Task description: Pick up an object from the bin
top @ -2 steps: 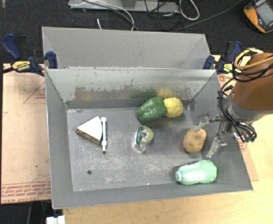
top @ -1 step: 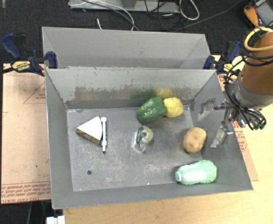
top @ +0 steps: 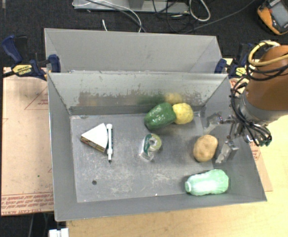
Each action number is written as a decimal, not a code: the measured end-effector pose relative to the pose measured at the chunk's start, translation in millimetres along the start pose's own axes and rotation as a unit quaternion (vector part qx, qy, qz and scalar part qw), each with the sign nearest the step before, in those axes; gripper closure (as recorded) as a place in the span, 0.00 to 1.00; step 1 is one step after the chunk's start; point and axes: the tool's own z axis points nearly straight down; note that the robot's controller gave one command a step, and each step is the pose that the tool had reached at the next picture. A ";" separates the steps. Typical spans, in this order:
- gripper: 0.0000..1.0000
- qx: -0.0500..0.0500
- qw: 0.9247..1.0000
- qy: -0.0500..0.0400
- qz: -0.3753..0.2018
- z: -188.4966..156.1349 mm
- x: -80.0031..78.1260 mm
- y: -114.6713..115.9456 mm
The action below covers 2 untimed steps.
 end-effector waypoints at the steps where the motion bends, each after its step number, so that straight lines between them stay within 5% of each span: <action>1: 0.00 -0.002 1.000 0.000 -0.027 59.5 31.6 1.0; 2: 0.00 -0.001 1.000 0.000 -0.031 114.0 22.3 5.9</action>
Offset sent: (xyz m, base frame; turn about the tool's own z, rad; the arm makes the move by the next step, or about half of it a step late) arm -0.0212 0.0055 -0.1357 -0.0631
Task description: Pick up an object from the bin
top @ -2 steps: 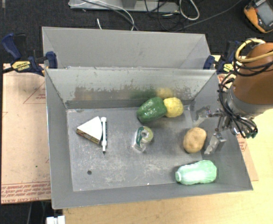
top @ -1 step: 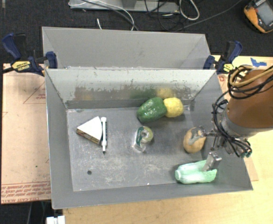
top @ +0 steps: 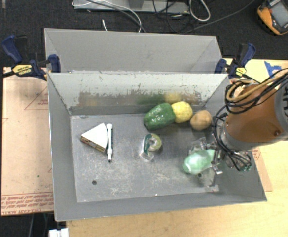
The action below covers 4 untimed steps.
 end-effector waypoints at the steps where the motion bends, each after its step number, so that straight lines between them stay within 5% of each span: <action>1: 0.00 0.002 1.000 -0.009 0.005 29.7 4.3 1.9; 2: 0.00 0.001 0.990 -0.005 -0.141 1.7 -14.6 -27.3; 3: 1.00 -0.001 1.000 -0.005 -0.021 -14.8 -22.5 -3.9; 4: 1.00 -0.001 1.000 -0.005 -0.021 -14.8 -22.4 -3.9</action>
Offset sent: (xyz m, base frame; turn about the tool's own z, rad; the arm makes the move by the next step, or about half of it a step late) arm 0.0341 -0.0358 0.0141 -0.3569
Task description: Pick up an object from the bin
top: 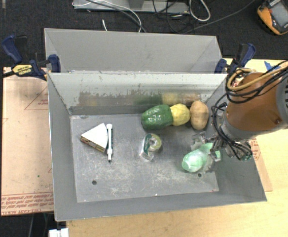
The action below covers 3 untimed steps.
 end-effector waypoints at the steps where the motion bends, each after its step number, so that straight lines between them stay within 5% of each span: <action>1: 1.00 -0.001 1.000 -0.001 0.003 -33.8 14.6 -6.0; 3: 1.00 0.002 1.000 -0.003 -0.016 35.5 11.1 31.9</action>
Offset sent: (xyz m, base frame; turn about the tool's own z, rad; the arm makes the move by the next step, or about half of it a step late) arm -0.0254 0.0204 -0.0259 0.0387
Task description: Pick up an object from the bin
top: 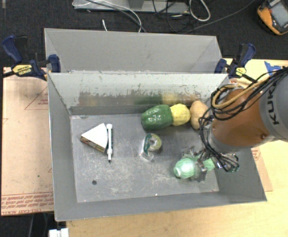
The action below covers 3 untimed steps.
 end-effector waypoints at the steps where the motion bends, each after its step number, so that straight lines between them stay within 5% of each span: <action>1: 1.00 -0.004 0.999 0.003 0.036 -33.8 13.3 -14.2; 2: 1.00 -0.003 0.999 0.001 0.032 -106.2 4.8 -1.3; 3: 1.00 -0.003 0.999 0.001 0.045 -112.4 -17.5 -27.6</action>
Offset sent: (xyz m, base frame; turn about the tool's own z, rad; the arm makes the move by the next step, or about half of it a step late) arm -0.0072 0.0003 0.1194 0.0606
